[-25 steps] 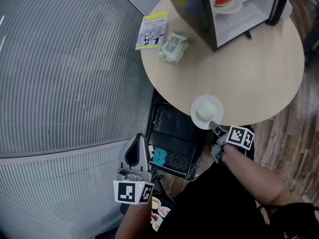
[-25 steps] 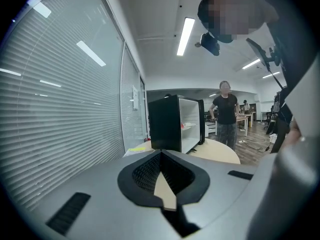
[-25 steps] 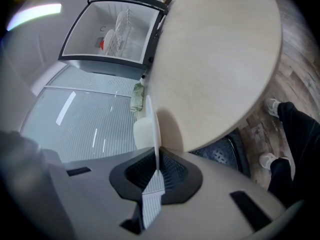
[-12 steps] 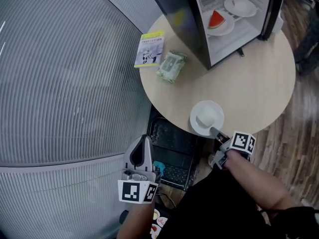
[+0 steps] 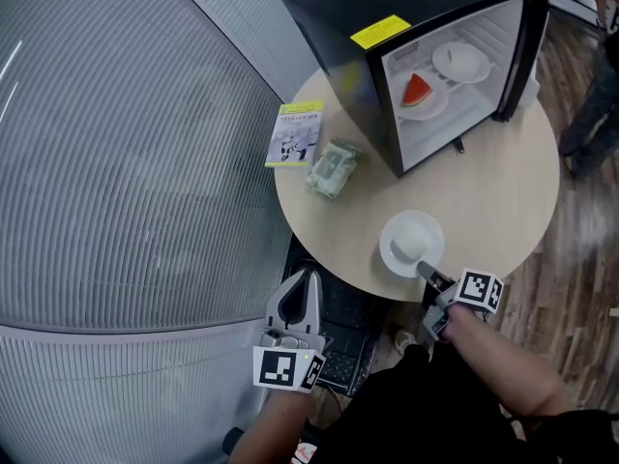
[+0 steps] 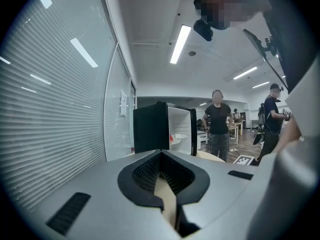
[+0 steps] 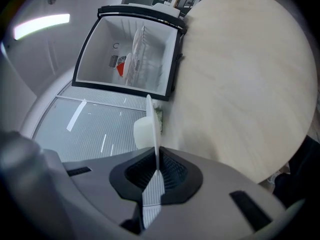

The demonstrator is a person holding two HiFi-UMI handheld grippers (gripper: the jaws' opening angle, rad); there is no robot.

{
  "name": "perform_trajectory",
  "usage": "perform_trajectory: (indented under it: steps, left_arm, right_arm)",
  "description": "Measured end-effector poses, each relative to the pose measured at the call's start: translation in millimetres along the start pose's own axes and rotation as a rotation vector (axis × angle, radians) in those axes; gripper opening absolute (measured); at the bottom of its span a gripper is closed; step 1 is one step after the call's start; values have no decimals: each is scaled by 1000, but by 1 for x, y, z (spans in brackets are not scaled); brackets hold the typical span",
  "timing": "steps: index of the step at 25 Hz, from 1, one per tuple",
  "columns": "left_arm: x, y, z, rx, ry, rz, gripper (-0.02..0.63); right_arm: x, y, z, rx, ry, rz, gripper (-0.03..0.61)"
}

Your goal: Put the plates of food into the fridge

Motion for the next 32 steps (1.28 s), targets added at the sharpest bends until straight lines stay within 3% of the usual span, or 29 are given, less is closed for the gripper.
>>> perform_trajectory:
  steps: [18, 32]
  left_arm:
    - [39, -104, 48, -11, 35, 105, 5]
    - [53, -184, 64, 126, 41, 143, 5]
  right_arm:
    - [140, 37, -32, 39, 38, 85, 17]
    - [237, 14, -20, 31, 59, 16, 17]
Point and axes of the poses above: the fingertips, and each gripper's own axes: y backward along the fingers, z to its right, x out of its top, the point moved 10 cm from there along y, backward along the fingers, and after that the axes turned 1 degree about -x, right-handed, at the moved point
